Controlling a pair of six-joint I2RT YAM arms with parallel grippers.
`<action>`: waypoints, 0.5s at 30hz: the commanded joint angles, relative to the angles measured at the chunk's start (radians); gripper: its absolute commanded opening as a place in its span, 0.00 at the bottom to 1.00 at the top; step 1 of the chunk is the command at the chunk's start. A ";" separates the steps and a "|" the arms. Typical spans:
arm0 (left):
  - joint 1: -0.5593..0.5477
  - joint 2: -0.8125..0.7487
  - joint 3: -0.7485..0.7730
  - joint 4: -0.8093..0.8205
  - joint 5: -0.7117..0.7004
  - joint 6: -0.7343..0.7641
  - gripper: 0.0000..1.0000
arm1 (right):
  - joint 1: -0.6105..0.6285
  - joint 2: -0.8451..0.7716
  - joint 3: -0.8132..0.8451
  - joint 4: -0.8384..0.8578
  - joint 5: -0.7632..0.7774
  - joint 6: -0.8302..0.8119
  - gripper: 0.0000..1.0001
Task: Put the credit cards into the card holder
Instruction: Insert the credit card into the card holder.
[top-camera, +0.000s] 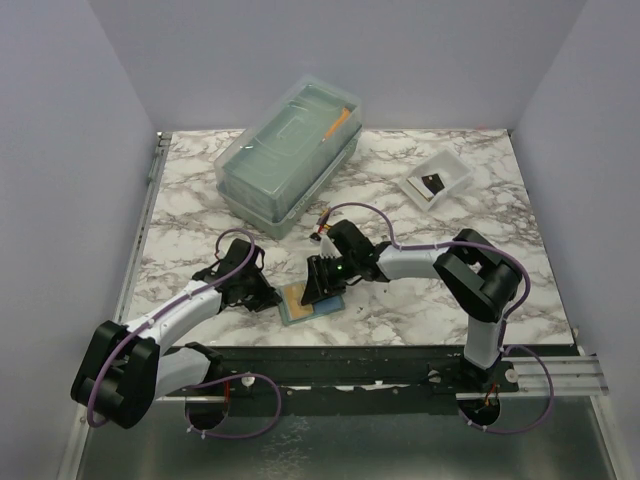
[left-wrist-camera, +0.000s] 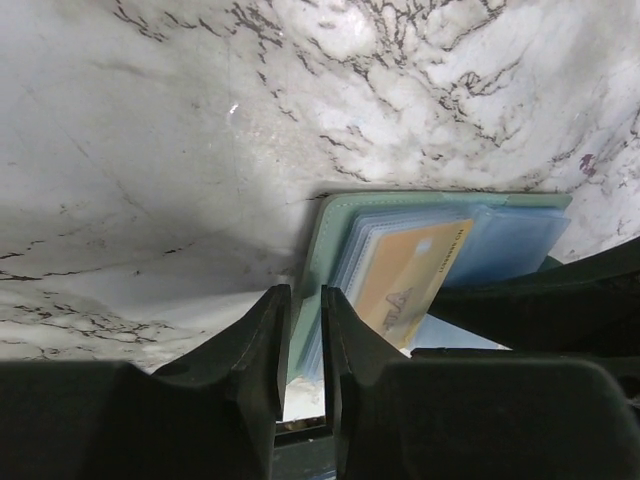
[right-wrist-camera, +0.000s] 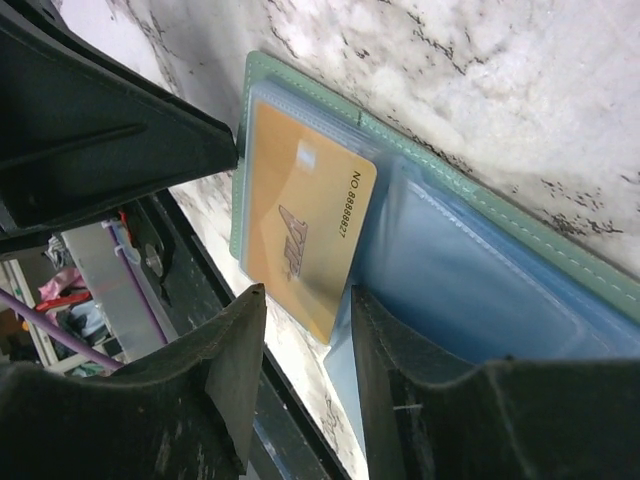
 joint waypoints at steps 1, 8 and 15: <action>-0.004 0.012 -0.018 -0.013 0.001 -0.022 0.24 | 0.029 0.001 -0.006 -0.054 0.054 0.005 0.44; -0.024 -0.003 -0.014 0.020 0.016 -0.038 0.23 | 0.063 -0.003 0.038 -0.029 0.029 0.064 0.40; -0.023 -0.099 0.003 -0.085 -0.077 -0.027 0.44 | 0.044 -0.146 0.040 -0.194 0.222 0.021 0.45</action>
